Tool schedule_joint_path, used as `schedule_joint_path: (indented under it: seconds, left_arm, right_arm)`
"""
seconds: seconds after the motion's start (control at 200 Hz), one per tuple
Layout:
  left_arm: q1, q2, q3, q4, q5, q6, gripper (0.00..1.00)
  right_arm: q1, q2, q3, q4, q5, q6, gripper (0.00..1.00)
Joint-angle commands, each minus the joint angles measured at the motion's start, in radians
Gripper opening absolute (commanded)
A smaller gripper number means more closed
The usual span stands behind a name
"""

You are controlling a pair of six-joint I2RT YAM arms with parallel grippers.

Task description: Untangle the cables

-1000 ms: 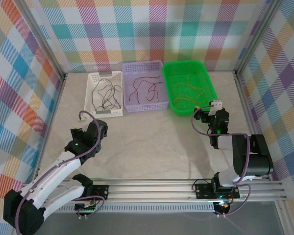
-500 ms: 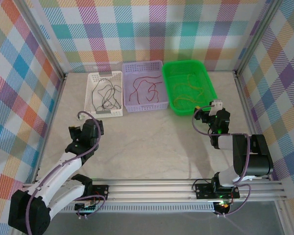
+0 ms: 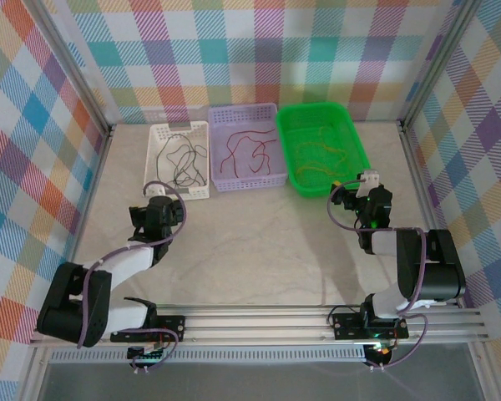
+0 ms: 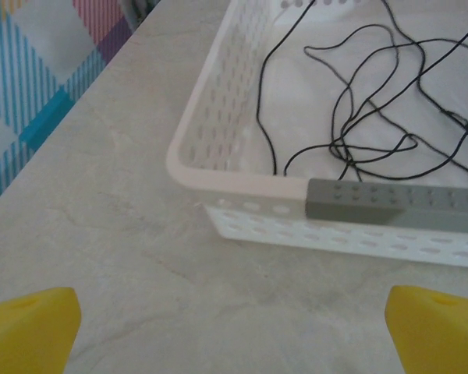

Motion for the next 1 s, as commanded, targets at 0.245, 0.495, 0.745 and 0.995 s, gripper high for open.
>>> schedule_joint_path:
  seconds: [0.245,0.495,0.745,0.995]
  left_arm:
    - [0.041,0.137,0.009,0.248,0.138,0.03,1.0]
    - [0.073,0.241,0.023,0.33,0.138,0.017,1.0]
    - [0.136,0.275,-0.001,0.385,0.314,0.006,1.0]
    - [0.144,0.29,-0.011,0.424,0.347,0.012,1.0]
  right_arm:
    - [-0.002,0.022,-0.002,-0.066,-0.039,-0.011,1.0]
    - [-0.002,0.022,-0.001,-0.066,-0.038,-0.012,1.0]
    - [-0.003,0.023,0.0,-0.066,-0.038,-0.012,1.0]
    - [-0.002,0.023,0.0,-0.068,-0.038,-0.012,1.0]
